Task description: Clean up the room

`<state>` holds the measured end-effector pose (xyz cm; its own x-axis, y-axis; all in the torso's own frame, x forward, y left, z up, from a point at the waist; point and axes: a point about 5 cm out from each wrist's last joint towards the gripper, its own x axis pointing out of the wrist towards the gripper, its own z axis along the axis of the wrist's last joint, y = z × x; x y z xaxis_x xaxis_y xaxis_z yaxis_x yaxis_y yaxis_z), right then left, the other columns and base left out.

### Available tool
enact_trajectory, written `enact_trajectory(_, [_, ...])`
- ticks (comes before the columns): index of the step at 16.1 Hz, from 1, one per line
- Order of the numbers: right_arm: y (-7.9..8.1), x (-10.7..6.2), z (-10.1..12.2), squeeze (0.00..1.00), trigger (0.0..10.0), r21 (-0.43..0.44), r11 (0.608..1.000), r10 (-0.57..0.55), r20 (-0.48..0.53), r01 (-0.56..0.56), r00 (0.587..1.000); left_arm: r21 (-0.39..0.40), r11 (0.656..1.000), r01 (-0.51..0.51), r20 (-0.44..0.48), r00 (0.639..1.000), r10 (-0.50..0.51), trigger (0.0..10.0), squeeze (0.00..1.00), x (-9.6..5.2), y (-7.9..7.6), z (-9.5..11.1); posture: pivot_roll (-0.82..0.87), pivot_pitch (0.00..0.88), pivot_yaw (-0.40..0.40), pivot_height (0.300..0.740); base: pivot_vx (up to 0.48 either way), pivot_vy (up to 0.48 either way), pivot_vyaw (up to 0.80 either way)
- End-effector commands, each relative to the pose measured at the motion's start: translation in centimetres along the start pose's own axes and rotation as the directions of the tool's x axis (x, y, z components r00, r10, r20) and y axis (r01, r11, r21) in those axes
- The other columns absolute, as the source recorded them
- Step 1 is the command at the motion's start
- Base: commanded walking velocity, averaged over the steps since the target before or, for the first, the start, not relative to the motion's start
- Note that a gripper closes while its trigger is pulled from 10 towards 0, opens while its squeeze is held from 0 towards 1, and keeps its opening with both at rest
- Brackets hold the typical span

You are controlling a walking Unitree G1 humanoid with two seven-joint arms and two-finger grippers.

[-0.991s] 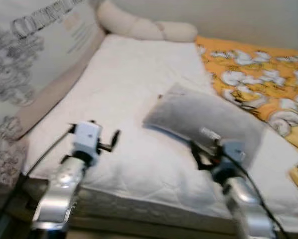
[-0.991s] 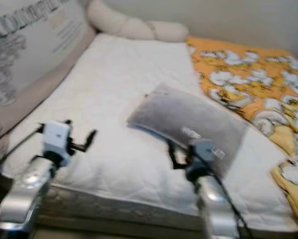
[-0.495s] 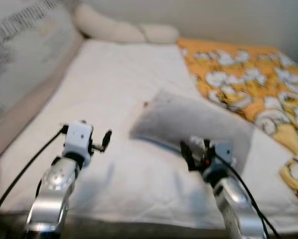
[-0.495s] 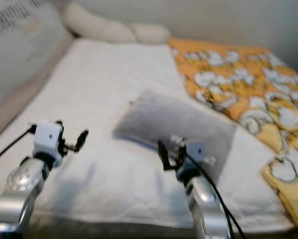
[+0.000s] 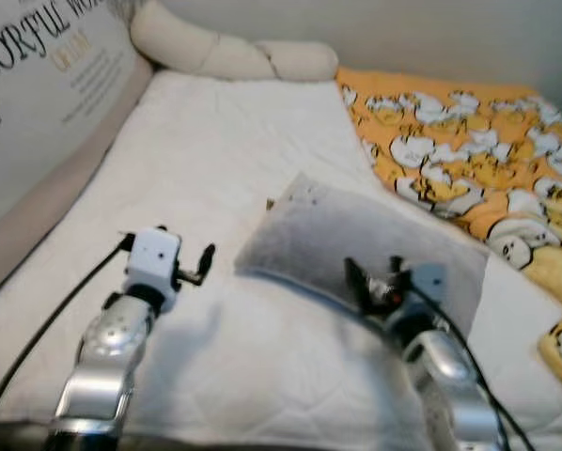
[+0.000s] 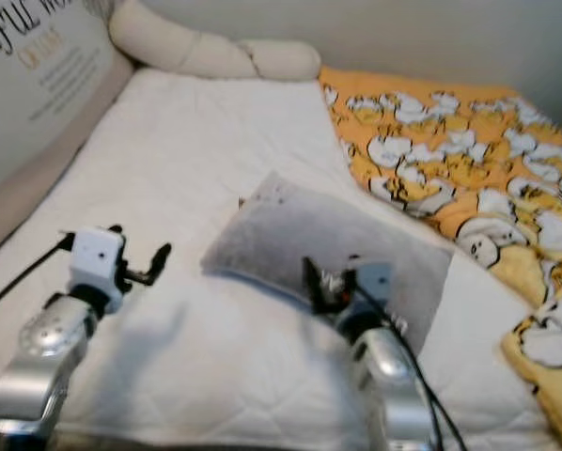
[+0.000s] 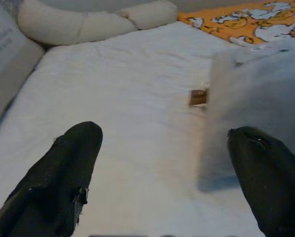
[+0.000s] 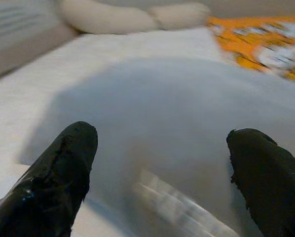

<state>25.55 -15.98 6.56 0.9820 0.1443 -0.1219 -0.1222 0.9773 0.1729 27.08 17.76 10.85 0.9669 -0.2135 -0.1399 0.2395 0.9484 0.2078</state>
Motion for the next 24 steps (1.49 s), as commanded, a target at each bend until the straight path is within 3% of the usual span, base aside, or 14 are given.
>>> enact_trajectory(1, [-1.4,0.0,0.8,0.00,10.0,0.022,0.997,-0.082,0.047,0.081,0.996,0.030,0.999,0.016,0.007,1.000,-0.016,10.0,0.00,0.1,-0.5,0.3,0.04,0.000,-0.053,0.740,0.000,0.000,0.00])
enact_trajectory(2, [-2.1,0.0,1.2,0.00,10.0,0.041,0.992,-0.118,0.060,0.115,0.991,0.030,0.999,0.019,0.006,1.000,-0.019,10.0,0.00,0.1,-0.6,0.3,0.03,0.000,-0.053,0.740,0.000,0.000,0.00])
enact_trajectory(3, [-3.2,0.0,1.5,0.80,10.0,0.035,0.983,-0.183,0.064,0.181,0.981,0.039,0.999,0.022,0.001,1.000,-0.022,10.0,0.00,0.1,-0.7,0.2,0.03,0.000,-0.052,0.740,0.000,0.000,0.00])
enact_trajectory(4, [-4.0,0.1,1.8,1.00,10.0,0.038,0.976,-0.218,0.068,0.215,0.974,0.045,0.999,0.022,-0.005,1.000,-0.022,10.0,0.00,0.1,-0.8,0.1,0.03,0.000,-0.052,0.740,0.000,0.000,0.00])
enact_trajectory(5, [-4.5,0.2,2.0,1.00,10.0,0.026,0.973,-0.231,0.072,0.230,0.970,0.042,0.999,0.021,-0.005,1.000,-0.021,10.0,0.00,0.2,-0.8,0.1,0.02,0.000,-0.047,0.740,0.000,0.000,0.00])
enact_trajectory(6, [-6.7,0.7,2.4,1.00,10.0,-0.046,0.943,-0.326,0.046,0.328,0.944,0.046,0.998,0.033,-0.011,0.999,-0.033,10.0,0.00,0.3,-1.1,0.0,0.02,0.000,-0.044,0.740,0.000,0.000,0.00])
enact_trajectory(9, [-10.4,1.4,3.3,1.00,10.0,-0.090,0.883,-0.461,0.006,0.460,0.887,0.052,0.996,0.068,-0.019,0.998,-0.067,10.0,0.00,0.4,-1.9,-0.1,0.02,0.000,-0.049,0.740,0.000,0.000,0.00])
enact_trajectory(15, [-12.2,2.5,3.6,1.00,10.0,-0.026,0.887,-0.462,-0.039,0.461,0.886,0.036,0.999,0.038,-0.020,0.999,-0.037,10.0,0.00,0.3,-1.6,0.1,0.03,0.000,-0.056,0.740,0.000,0.000,0.00])
enact_trajectory(16, [-15.1,2.0,4.1,0.27,10.0,-0.044,0.801,-0.599,-0.049,0.597,0.799,0.050,0.999,0.018,-0.028,0.999,-0.017,10.0,0.00,0.5,-1.2,0.2,0.05,0.000,-0.057,0.740,0.000,0.000,0.00])
enact_trajectory(17, [-16.3,1.6,4.1,0.00,10.0,-0.097,0.755,-0.656,-0.077,0.649,0.751,0.059,0.998,0.020,-0.024,1.000,-0.018,10.0,0.00,0.6,-1.1,0.4,0.05,0.000,-0.056,0.740,0.000,0.000,0.00])
enact_trajectory(18, [-16.7,1.6,3.7,0.00,10.0,-0.148,0.749,-0.662,-0.115,0.646,0.741,0.075,0.997,0.022,-0.027,0.999,-0.021,10.0,0.00,0.7,-1.1,0.4,0.04,0.000,-0.046,0.740,0.000,0.000,0.00])
enact_trajectory(19, [-16.7,1.6,3.6,0.00,10.0,-0.159,0.749,-0.662,-0.128,0.644,0.738,0.080,0.997,0.022,-0.029,0.999,-0.020,10.0,0.00,0.7,-1.0,0.3,0.04,0.000,-0.046,0.740,0.000,0.000,0.00])
enact_trajectory(21, [-15.2,2.3,1.4,0.00,10.0,-0.242,0.814,-0.578,-0.264,0.527,0.772,0.090,0.995,0.052,-0.044,0.998,-0.048,10.0,0.00,0.7,-1.2,0.2,0.03,0.000,-0.040,0.740,0.000,0.000,0.00])
enact_trajectory(24, [-8.9,5.3,-1.2,0.00,10.0,-0.257,0.955,-0.241,-0.394,0.145,0.887,0.114,0.984,0.137,-0.102,0.987,-0.126,10.0,0.00,0.4,-1.6,-0.6,0.05,0.000,-0.056,0.740,0.000,0.000,0.00])
